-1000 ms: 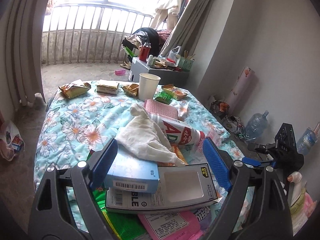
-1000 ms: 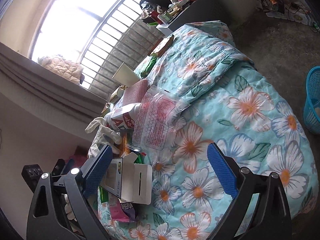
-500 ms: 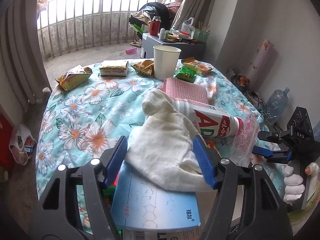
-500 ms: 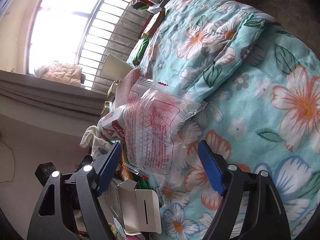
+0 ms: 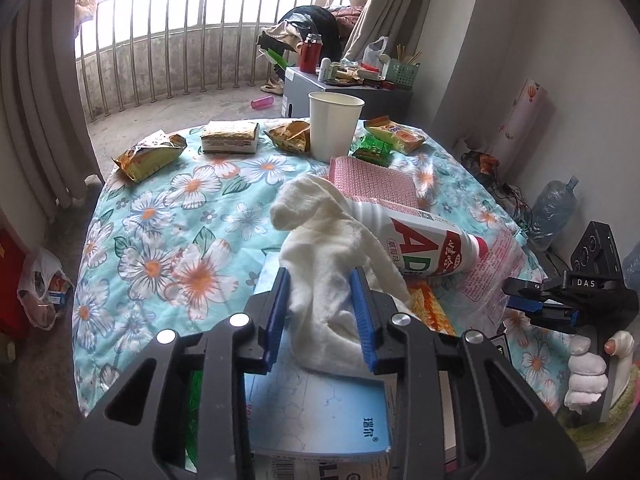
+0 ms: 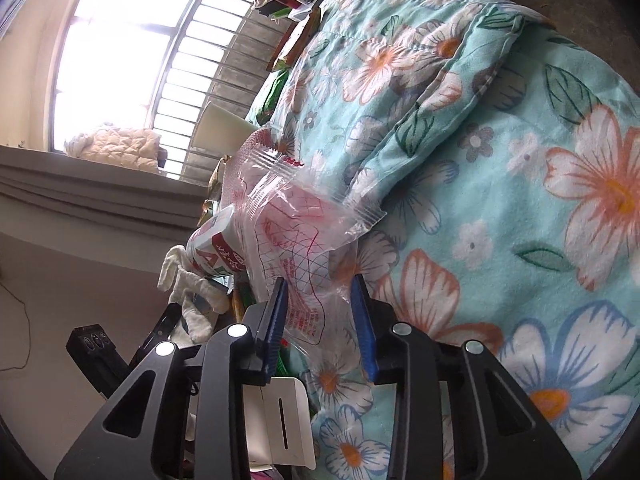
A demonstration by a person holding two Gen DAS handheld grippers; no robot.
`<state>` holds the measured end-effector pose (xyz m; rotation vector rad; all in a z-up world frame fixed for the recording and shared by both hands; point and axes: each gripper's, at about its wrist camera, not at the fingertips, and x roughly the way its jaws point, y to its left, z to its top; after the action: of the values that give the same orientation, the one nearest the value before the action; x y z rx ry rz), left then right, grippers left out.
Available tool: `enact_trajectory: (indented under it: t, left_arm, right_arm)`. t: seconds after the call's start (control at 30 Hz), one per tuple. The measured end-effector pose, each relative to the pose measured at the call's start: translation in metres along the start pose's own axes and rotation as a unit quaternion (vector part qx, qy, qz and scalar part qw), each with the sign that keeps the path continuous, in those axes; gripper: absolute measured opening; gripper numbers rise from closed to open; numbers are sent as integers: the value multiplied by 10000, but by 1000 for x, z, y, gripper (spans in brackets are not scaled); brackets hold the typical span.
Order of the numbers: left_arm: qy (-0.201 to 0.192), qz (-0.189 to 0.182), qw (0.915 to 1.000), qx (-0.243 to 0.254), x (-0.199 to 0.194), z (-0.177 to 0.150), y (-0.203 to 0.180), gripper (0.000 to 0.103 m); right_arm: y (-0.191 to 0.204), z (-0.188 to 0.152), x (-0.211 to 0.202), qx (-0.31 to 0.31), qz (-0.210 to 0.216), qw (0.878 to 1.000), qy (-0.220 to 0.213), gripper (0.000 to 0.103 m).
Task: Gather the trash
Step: 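Grasp the white cloth with the left gripper while the right grasps the clear zip bag, then lift the white cloth and zip bag up from the bed with both tools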
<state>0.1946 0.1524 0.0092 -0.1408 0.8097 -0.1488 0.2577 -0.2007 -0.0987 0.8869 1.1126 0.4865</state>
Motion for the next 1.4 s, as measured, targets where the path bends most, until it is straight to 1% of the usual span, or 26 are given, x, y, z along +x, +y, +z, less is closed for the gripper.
enact_trajectory:
  t: [0.1,0.2,0.43,0.73,0.93,1.1,1.4]
  left_arm:
    - [-45,-31,10000,-51,-4,0,1,19]
    - [-162,-74,9998,-96,-10,0,2,17]
    - [-713,-179,9972,-151,-33,0,4,15]
    - [-1542,-365,9872,-177,-78,5,-1,15]
    - [-1963,-473,9794,13,-106,4,-15,15]
    - [-2119,-605,9753,159,-121,3,-27,15]
    - [-2024,-948,9741,350,-126,0,-50,15]
  right_arm:
    - [-3,-2,-10,19,97,9999,-64,28]
    - [-3,-2,-17,13,156,9998,-120,27]
    - [-1,-3,-34,-73,282,9993,-238,26]
    - [12,-10,-60,-337,535,9970,-440,25]
    - [13,-12,-79,-400,688,9951,-584,25]
    - [13,-19,-92,-430,778,9934,-726,25]
    - [5,-26,-113,-347,825,9911,-981,25]
